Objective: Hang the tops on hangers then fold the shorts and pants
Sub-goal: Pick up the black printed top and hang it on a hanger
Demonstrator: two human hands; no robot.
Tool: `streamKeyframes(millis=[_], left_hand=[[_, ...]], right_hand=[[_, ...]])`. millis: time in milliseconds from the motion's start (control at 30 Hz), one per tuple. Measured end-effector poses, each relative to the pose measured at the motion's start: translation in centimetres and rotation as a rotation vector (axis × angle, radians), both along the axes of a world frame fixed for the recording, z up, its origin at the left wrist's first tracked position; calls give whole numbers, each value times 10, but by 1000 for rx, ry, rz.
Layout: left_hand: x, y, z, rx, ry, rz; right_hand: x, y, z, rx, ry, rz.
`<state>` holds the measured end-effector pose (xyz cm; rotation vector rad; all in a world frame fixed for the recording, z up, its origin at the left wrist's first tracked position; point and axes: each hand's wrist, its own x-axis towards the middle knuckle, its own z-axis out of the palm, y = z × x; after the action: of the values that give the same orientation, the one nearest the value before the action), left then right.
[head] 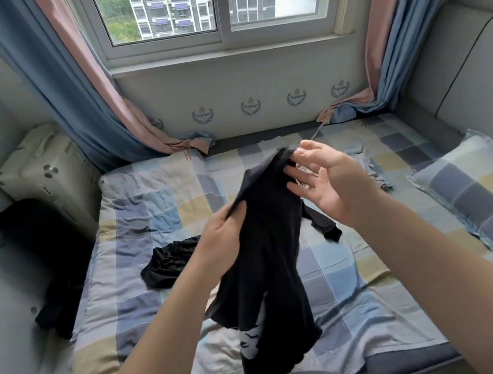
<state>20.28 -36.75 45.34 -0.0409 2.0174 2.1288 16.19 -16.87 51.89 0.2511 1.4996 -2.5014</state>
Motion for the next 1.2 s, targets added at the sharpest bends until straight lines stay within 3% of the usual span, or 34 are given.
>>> streamKeyframes(millis=[167,300,367,467,667,800,933,1067,1200], left_hand=[[7,-10,34,42,-82,140],[19,-3,53,114,-87,179],[23,-1,60,208,-113,233],[25,-3,69,333,-115,266],[20,-19,79,366,-59,354],[14,-34,70,305,-37,376],[8,-37,51,-51,-74,208],[13,-31,32,-289,-250,-24],[15,-16,12,-422,-270,-203]], right_hand=[[31,-19,-33,442,171,55],[60,-41,-65,458,294,226],[66,-50,-85,489,284,281],[64,-58,-117,689,288,269],[44,-35,-169,1092,91,429],[33,-1,-184,1132,-7,362],[18,16,-165,1141,27,241],[8,10,-126,865,59,143],[2,-1,-85,625,63,34]])
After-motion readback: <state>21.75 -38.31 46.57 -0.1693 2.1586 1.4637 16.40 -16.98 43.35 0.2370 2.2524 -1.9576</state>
